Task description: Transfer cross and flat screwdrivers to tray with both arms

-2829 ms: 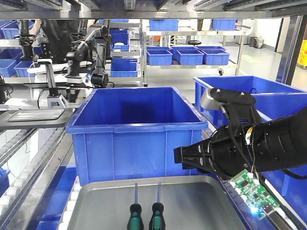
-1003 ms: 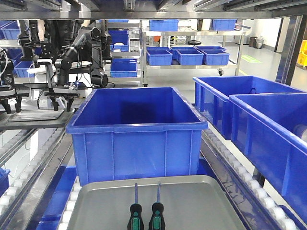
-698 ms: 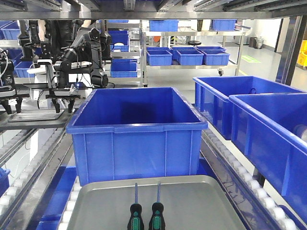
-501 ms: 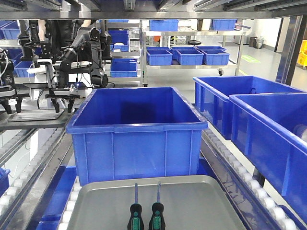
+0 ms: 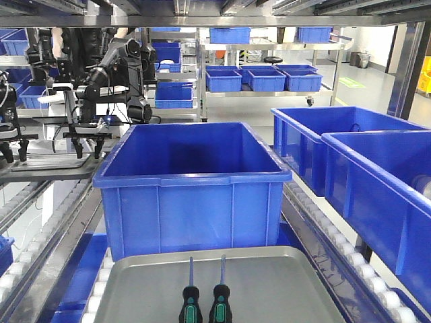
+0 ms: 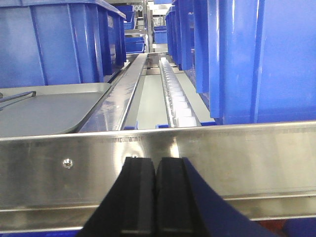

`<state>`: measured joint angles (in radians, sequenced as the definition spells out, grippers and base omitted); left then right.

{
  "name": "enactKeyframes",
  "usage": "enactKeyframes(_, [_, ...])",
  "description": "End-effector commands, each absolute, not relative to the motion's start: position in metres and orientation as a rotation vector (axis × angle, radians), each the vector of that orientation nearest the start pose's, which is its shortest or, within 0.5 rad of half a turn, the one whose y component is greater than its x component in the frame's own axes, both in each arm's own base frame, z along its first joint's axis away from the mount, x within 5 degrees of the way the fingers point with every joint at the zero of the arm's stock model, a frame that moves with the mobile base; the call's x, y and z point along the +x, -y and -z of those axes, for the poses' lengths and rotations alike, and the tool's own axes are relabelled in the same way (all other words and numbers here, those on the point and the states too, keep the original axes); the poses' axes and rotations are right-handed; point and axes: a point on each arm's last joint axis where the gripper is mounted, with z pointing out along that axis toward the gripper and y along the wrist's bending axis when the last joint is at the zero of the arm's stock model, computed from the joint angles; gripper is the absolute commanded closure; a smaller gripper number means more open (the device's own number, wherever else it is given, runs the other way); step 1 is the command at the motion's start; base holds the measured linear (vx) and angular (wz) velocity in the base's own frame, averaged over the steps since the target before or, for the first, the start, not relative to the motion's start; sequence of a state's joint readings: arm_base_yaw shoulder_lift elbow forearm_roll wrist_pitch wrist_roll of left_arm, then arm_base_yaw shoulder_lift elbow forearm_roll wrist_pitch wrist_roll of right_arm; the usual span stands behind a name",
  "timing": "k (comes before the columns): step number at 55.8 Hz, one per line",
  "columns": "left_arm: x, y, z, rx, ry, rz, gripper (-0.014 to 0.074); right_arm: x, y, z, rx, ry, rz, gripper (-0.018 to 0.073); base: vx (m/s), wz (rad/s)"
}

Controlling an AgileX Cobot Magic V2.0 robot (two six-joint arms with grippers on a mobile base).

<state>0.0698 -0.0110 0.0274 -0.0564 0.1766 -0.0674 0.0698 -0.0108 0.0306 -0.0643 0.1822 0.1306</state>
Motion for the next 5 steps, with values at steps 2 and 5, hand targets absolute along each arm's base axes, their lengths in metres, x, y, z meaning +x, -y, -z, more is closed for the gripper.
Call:
enactKeyframes(2, [0.0544,-0.0033,-0.2053,-0.153,-1.549,0.055,0.0602,0.0566,-0.0030,-0.1922,-0.005,-1.605,-0.084,0.0567,0.00,0.00])
enactKeyframes(5, [0.0544,-0.0033,-0.2053,-0.153,-1.549,0.055,0.0602,0.0566,-0.0030,-0.1922,-0.005,-1.605,-0.084,0.0567,0.00,0.00])
